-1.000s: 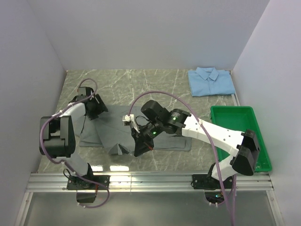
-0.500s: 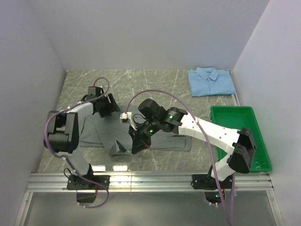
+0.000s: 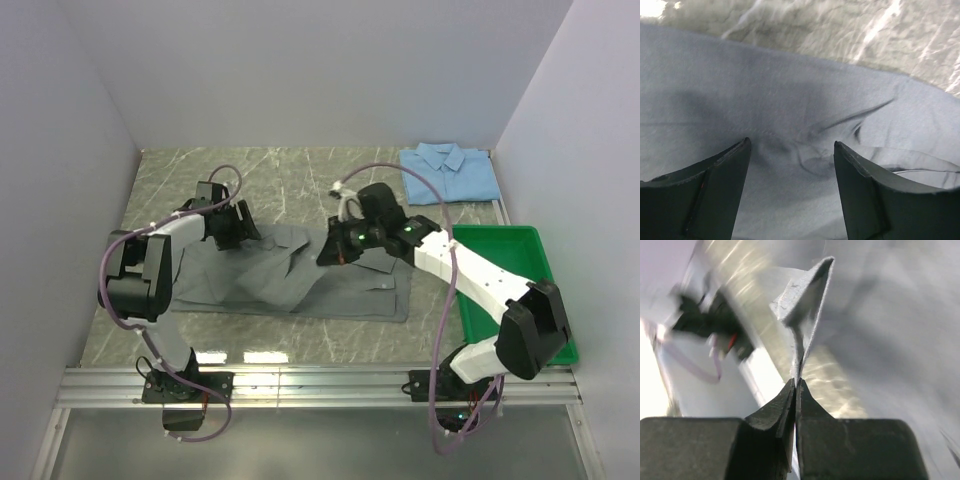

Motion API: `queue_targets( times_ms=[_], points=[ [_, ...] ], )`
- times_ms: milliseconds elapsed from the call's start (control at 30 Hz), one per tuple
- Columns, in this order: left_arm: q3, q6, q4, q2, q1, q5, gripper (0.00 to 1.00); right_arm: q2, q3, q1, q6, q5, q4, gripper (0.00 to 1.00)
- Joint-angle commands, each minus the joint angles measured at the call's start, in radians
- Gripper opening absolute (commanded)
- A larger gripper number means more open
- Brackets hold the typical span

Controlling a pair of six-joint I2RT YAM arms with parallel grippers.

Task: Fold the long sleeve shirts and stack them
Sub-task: Fold the shirt

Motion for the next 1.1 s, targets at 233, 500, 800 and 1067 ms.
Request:
queue_targets(
  times_ms=[233,500,800,1067],
  points=[
    [0.014,0.034,-0.063,-0.086,0.000,-0.081,0.75,-0.067,-0.184,-0.202,0.177,0.196,0.203,0.04],
    [-0.002,0.027,-0.048,-0.154,0.003,-0.142,0.75,0.003,-0.219,-0.224,0.074,0.326,0.220,0.07],
    [-0.041,0.007,-0.025,-0.272,0.003,-0.253,0.75,0.086,-0.147,-0.227,0.014,0.447,0.173,0.10],
    [-0.066,-0.001,-0.043,-0.324,0.003,-0.271,0.74,0.068,-0.178,-0.234,0.075,0.608,0.119,0.10]
  ],
)
